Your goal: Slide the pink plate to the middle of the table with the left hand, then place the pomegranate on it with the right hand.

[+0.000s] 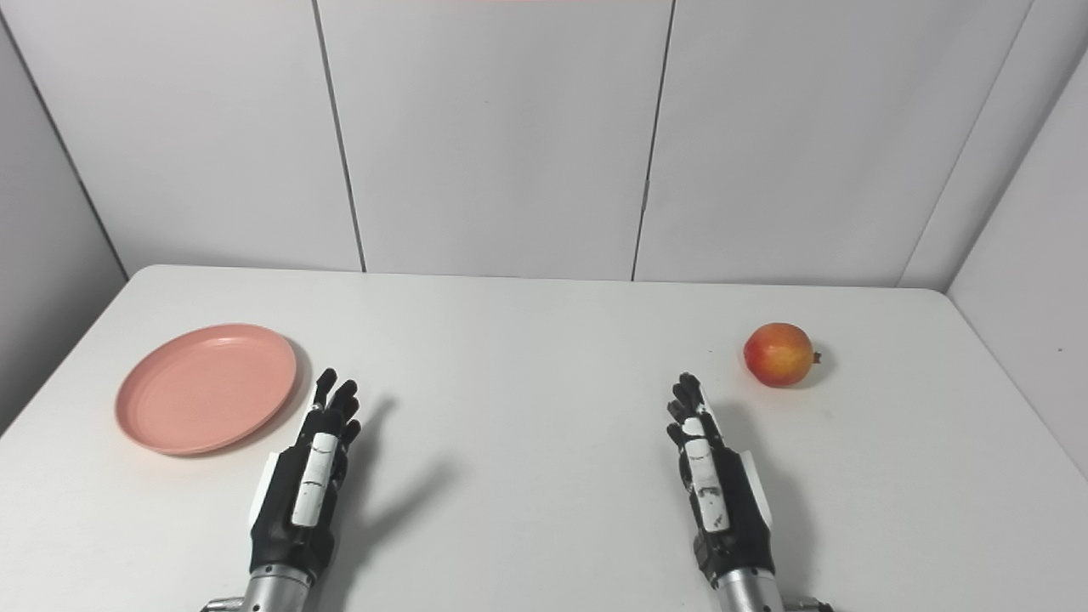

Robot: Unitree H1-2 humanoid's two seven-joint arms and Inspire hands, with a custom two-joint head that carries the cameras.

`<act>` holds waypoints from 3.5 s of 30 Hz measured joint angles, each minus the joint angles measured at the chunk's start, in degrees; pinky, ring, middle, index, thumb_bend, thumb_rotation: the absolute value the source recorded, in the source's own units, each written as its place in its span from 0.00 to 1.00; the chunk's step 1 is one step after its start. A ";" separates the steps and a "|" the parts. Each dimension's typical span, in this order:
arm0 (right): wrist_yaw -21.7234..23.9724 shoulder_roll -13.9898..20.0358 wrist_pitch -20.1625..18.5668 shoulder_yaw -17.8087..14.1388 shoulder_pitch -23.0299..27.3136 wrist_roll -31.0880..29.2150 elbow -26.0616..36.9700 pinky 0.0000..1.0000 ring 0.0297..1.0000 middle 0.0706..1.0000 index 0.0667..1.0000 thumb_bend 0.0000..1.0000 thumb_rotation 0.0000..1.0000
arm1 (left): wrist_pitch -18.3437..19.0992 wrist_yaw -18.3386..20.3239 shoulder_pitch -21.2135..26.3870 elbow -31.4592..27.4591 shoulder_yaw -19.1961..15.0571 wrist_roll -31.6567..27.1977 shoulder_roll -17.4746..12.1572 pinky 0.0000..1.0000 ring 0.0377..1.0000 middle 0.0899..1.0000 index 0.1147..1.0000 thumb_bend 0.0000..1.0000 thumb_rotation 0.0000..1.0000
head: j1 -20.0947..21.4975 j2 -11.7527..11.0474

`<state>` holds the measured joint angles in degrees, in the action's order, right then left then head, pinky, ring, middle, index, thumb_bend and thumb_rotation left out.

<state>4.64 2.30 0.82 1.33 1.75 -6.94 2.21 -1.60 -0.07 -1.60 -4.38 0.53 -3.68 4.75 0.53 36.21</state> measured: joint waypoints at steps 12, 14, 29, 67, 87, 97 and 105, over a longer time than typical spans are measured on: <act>0.20 -1.06 0.05 -1.23 0.79 -0.93 -0.84 1.00 0.98 0.97 0.97 0.84 0.91 | 0.00 0.00 0.00 0.00 -0.02 -0.03 0.00 1.00 1.00 0.99 1.00 0.74 0.84 | 0.35 -0.09; 0.18 -1.07 0.05 -1.21 0.79 -0.88 -0.84 1.00 0.98 0.98 0.97 0.84 0.92 | 0.00 0.01 -0.01 0.00 -0.03 -0.06 0.00 1.00 1.00 0.99 1.00 0.73 0.84 | 0.35 -0.09; 0.18 -1.38 0.23 -1.19 0.79 -0.69 -0.85 1.00 0.97 0.97 0.96 0.83 0.92 | 0.00 0.01 -0.01 0.00 -0.05 -0.58 -0.03 1.00 1.00 0.99 1.00 0.74 0.83 | 0.70 0.09; 5.23 2.00 9.02 -4.14 4.22 -7.19 -8.70 1.00 0.99 0.99 0.97 0.74 0.91 | -12.99 -3.00 4.51 9.22 2.29 5.12 4.04 1.00 0.98 0.97 1.00 0.71 0.85 | -13.27 -13.01; 5.72 0.98 13.11 -4.51 4.59 -6.74 -9.58 1.00 0.94 0.94 0.92 0.79 0.87 | -13.31 -2.55 4.36 8.75 1.64 1.19 3.85 1.00 0.99 0.97 1.00 0.76 0.84 | -9.76 -15.29; 5.61 0.66 14.64 -4.72 4.46 -6.28 -9.38 1.00 0.94 0.94 0.91 0.77 0.89 | 0.72 -1.24 2.61 0.65 0.77 -3.17 1.29 1.00 0.96 0.95 0.98 0.91 0.82 | -8.88 -15.21; 4.60 0.33 15.38 -4.79 4.17 -5.00 -8.84 0.99 0.92 0.93 0.88 0.79 0.89 | 11.95 -1.32 13.31 -7.29 -2.69 -5.04 -2.83 1.00 0.95 0.93 0.91 0.87 0.85 | -8.26 -14.24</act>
<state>9.24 2.63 16.20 -3.46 5.93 -11.94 -6.64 10.34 -1.39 11.71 -11.66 -2.17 -8.72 1.93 -7.73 21.97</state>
